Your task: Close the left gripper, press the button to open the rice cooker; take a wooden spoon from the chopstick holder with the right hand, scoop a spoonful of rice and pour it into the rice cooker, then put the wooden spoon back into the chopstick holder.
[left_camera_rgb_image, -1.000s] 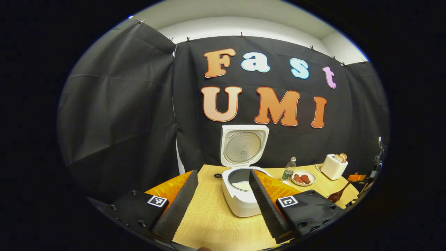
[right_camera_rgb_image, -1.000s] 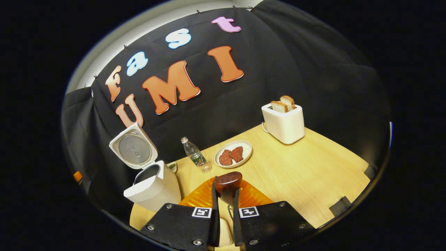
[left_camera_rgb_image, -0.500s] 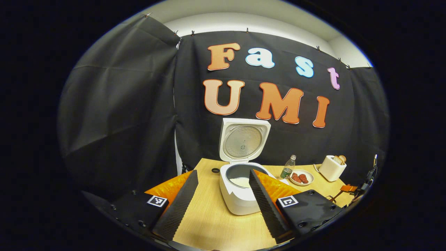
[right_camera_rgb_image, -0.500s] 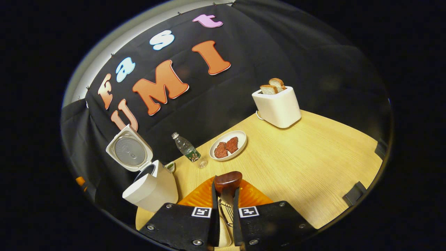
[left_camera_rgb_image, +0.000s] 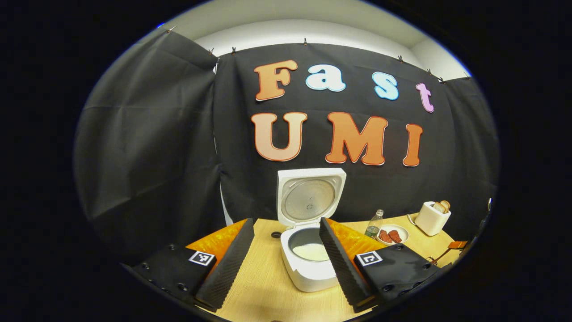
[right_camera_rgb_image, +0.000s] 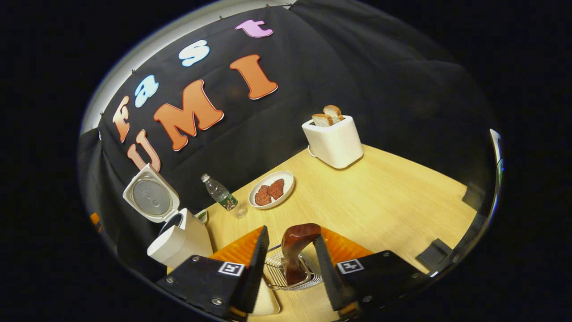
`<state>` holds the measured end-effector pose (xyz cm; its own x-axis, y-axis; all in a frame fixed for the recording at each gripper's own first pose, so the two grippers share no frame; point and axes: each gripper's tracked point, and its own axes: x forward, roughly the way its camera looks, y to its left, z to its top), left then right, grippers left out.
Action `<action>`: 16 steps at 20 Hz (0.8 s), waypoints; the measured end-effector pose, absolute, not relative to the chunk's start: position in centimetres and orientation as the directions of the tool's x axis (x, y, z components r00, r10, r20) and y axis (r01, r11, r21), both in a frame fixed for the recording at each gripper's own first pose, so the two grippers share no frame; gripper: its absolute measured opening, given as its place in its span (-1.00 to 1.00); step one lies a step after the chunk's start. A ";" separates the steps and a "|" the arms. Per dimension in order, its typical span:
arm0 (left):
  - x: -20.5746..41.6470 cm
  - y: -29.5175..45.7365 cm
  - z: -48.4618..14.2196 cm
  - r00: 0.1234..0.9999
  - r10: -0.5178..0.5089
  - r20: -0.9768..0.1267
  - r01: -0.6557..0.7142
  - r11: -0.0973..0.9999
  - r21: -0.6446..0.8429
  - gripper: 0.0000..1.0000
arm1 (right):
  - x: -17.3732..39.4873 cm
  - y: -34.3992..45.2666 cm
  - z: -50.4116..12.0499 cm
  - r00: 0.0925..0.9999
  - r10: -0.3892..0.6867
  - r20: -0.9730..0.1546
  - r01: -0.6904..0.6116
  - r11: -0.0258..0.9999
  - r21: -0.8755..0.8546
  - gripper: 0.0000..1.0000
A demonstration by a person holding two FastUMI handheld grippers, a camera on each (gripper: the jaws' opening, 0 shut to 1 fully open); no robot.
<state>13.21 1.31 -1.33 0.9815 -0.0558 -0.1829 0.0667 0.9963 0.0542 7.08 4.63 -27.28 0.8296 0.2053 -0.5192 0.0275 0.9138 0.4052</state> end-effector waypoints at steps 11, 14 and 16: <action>30.0 -6.6 6.2 0.986 -0.118 -0.118 0.128 0.988 0.081 0.99 | 7.3 0.9 -24.1 0.843 0.101 -0.528 0.086 0.944 0.318 0.89; 35.0 -8.0 5.8 0.982 -0.122 -0.147 0.136 0.987 0.086 0.99 | 6.9 -0.7 -23.5 0.846 0.064 -0.530 0.123 0.943 0.309 0.90; 38.1 -8.4 4.7 0.978 -0.112 -0.176 0.132 0.986 0.106 1.00 | 6.4 -1.7 -23.1 0.843 0.044 -0.536 0.142 0.943 0.301 0.89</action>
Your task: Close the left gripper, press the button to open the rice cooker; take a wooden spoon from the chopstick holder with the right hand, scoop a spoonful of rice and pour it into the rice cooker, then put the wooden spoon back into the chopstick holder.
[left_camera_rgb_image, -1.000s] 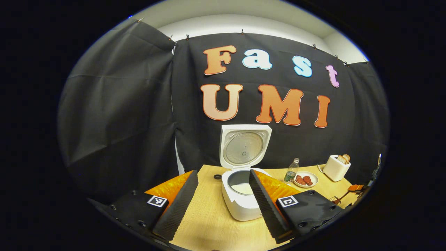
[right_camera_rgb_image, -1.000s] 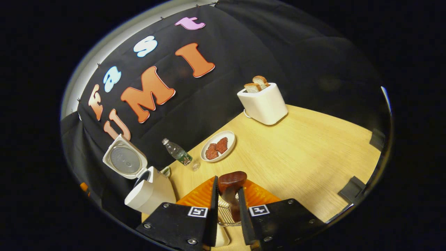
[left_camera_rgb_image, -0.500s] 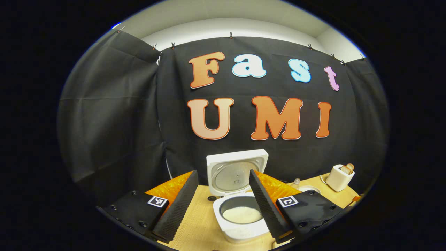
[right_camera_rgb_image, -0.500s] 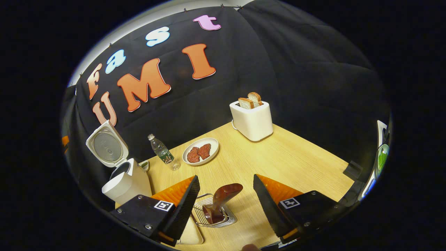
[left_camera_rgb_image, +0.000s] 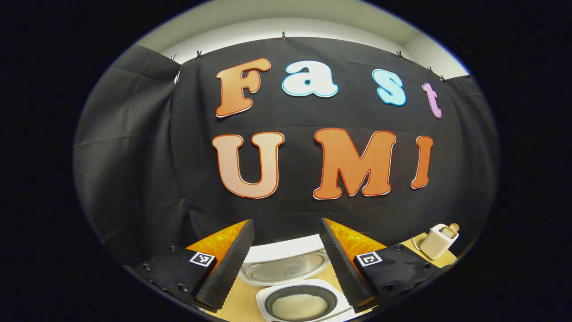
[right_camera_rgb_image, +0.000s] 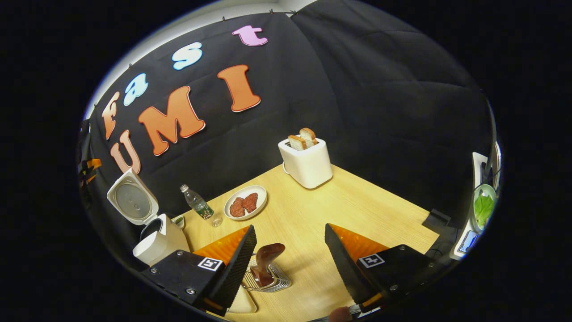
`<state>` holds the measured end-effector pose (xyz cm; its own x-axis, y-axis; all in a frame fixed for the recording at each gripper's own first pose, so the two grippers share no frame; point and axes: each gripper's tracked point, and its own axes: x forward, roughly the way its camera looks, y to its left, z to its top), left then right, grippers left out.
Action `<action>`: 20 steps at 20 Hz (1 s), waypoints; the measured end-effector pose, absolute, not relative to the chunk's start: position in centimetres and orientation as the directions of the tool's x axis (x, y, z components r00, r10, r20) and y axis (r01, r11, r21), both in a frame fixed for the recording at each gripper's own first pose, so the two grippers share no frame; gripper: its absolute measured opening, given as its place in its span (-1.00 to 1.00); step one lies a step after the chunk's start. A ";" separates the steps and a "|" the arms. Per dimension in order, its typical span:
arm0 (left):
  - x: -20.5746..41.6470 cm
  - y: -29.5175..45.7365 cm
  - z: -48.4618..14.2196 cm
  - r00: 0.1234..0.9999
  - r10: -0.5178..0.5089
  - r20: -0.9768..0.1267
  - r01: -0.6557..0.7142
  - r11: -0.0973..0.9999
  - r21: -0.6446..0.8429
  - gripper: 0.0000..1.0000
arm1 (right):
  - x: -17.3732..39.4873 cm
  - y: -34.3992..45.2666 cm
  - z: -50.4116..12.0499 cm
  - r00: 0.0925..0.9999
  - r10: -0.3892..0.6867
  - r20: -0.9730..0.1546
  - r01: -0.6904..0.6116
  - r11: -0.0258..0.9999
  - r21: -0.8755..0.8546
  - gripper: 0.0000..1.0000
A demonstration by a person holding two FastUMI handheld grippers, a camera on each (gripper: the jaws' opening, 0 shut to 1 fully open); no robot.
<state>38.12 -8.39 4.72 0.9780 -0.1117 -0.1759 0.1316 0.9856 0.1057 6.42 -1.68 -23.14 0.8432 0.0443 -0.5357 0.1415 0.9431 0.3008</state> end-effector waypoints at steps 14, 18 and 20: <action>46.4 -7.6 -5.4 0.916 -0.077 -0.394 0.077 0.997 -0.014 0.99 | 4.8 -4.8 -19.9 0.849 -0.052 -0.526 0.175 0.967 0.187 0.89; 43.7 -8.3 -5.6 0.892 -0.108 -0.439 0.102 0.994 -0.037 1.00 | 4.9 -4.5 -18.1 0.870 -0.039 -0.492 0.145 0.973 0.181 0.89; 41.7 -8.8 -6.1 0.881 -0.134 -0.454 0.123 0.991 -0.055 1.00 | 5.0 -4.2 -17.5 0.877 -0.026 -0.480 0.124 0.977 0.174 0.89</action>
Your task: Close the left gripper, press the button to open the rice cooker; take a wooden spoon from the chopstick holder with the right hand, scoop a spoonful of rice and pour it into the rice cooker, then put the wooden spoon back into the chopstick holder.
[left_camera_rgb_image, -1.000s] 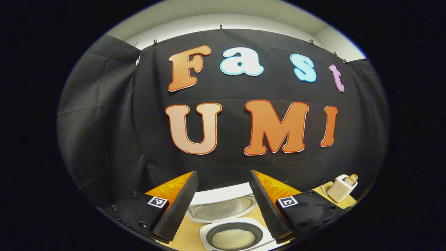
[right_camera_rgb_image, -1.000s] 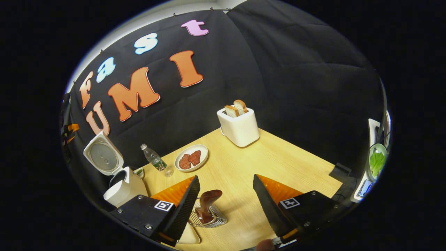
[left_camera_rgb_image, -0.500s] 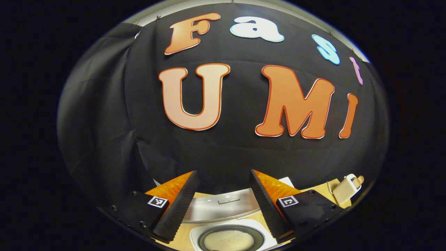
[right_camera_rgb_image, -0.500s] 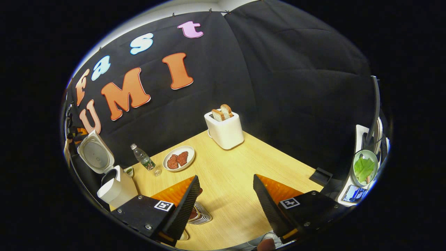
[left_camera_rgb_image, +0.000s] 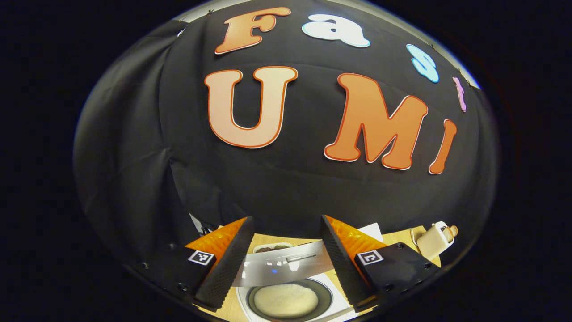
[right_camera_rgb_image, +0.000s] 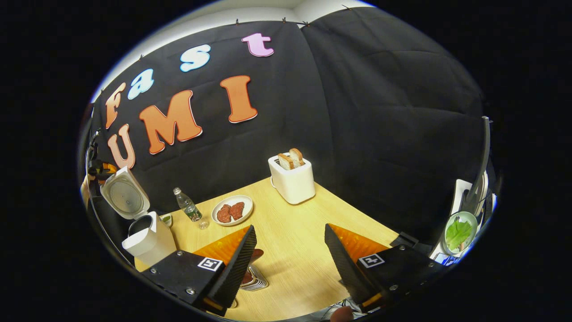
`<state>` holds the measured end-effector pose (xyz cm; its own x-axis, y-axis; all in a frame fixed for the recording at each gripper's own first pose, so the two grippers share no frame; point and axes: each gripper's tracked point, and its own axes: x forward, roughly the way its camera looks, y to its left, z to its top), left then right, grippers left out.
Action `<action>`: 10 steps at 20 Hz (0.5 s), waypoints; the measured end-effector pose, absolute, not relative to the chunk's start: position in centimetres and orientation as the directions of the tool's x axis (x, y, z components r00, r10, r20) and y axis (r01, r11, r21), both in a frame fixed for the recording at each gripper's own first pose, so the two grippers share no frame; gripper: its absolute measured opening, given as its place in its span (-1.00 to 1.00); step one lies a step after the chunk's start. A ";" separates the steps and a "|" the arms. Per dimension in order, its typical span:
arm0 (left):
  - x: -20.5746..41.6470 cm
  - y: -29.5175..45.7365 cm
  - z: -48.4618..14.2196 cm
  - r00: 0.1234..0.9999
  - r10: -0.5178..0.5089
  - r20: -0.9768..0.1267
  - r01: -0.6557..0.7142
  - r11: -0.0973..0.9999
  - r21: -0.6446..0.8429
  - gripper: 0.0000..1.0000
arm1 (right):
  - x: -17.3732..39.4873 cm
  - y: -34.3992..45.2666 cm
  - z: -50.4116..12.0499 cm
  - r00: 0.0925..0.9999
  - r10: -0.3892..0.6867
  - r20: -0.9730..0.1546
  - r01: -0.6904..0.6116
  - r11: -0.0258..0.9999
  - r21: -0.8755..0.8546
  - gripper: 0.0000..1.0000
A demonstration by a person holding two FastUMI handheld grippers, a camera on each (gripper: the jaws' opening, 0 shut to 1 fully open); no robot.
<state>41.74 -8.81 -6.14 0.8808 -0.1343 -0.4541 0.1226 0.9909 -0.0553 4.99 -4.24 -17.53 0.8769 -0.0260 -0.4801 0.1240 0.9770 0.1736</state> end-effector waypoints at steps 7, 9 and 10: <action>33.4 -9.9 -10.2 0.858 -0.172 -0.484 0.145 0.985 -0.095 1.00 | 5.9 -3.4 -12.4 0.923 0.017 -0.385 0.036 0.991 0.129 0.90; 31.1 -10.2 -12.4 0.846 -0.174 -0.504 0.138 0.985 -0.108 0.97 | 5.9 -2.8 -10.7 0.935 0.046 -0.353 0.001 0.991 0.133 0.89; 30.2 -10.4 -13.9 0.835 -0.175 -0.522 0.134 0.984 -0.116 0.99 | 5.9 -2.3 -9.9 0.939 0.063 -0.339 -0.016 0.990 0.138 0.90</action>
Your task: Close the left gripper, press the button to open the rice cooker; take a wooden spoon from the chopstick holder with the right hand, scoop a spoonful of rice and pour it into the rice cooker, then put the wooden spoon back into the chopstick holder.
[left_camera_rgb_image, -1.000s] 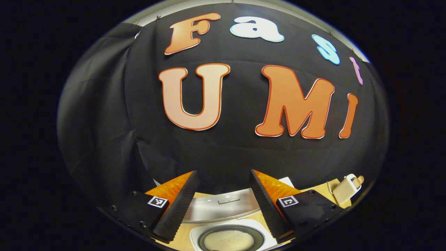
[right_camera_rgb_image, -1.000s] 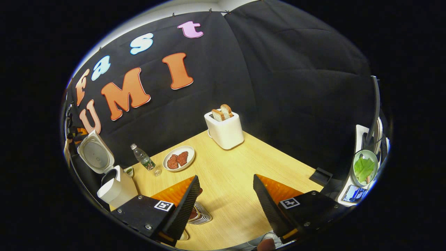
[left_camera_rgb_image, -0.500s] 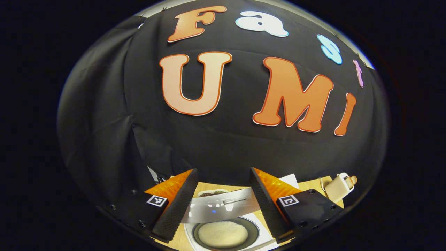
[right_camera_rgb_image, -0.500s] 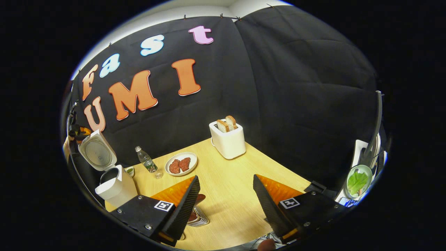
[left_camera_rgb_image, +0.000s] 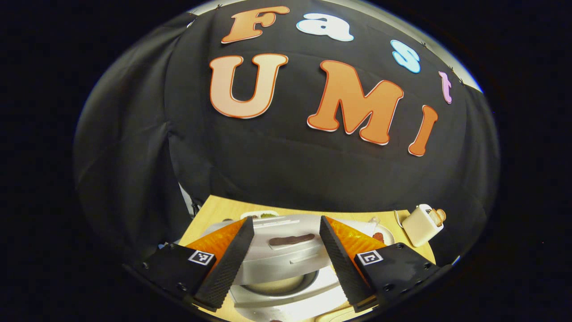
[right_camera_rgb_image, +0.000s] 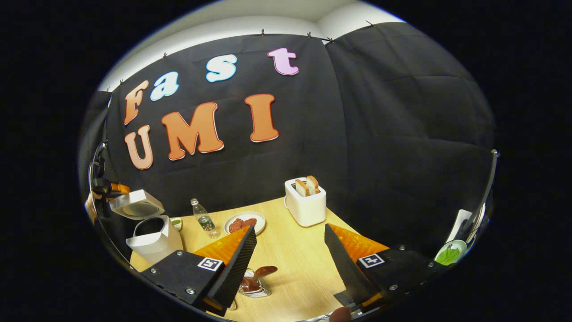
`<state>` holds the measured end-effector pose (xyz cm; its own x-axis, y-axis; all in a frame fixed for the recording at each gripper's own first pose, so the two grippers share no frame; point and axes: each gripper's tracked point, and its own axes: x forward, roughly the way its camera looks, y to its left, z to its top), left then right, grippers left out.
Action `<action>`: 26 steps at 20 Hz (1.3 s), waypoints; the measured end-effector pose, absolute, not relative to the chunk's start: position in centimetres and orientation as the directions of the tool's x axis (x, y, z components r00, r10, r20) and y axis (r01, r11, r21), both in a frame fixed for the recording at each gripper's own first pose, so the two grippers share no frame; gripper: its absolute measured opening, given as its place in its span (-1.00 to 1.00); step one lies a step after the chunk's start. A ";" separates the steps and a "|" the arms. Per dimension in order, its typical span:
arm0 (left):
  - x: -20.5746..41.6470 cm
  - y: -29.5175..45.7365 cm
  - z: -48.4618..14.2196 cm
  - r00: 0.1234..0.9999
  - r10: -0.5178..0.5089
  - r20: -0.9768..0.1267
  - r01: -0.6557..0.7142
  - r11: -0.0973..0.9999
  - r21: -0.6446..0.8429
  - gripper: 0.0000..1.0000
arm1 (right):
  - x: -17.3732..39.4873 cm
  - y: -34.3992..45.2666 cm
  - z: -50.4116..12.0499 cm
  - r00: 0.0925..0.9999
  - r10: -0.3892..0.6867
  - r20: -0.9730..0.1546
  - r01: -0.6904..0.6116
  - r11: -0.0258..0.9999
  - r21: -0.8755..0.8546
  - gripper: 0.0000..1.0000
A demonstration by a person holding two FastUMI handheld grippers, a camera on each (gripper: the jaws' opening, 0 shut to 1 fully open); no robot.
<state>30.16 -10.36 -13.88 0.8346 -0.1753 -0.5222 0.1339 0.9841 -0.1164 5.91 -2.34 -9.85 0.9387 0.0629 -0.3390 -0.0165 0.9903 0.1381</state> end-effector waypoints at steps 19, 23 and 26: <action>24.0 -11.0 -25.9 0.809 -0.083 -0.581 0.124 0.992 0.032 1.00 | 4.9 -1.9 -13.1 0.902 0.145 -0.407 -0.046 0.969 0.244 0.89; 24.2 -10.9 -25.9 0.822 -0.105 -0.559 0.144 0.989 0.025 1.00 | 4.7 -1.7 -13.9 0.897 0.137 -0.420 -0.060 0.980 0.190 0.90; 23.3 -10.8 -25.1 0.809 -0.084 -0.581 0.145 0.988 0.059 1.00 | 5.0 -1.1 -12.6 0.901 0.153 -0.406 -0.085 0.980 0.181 0.89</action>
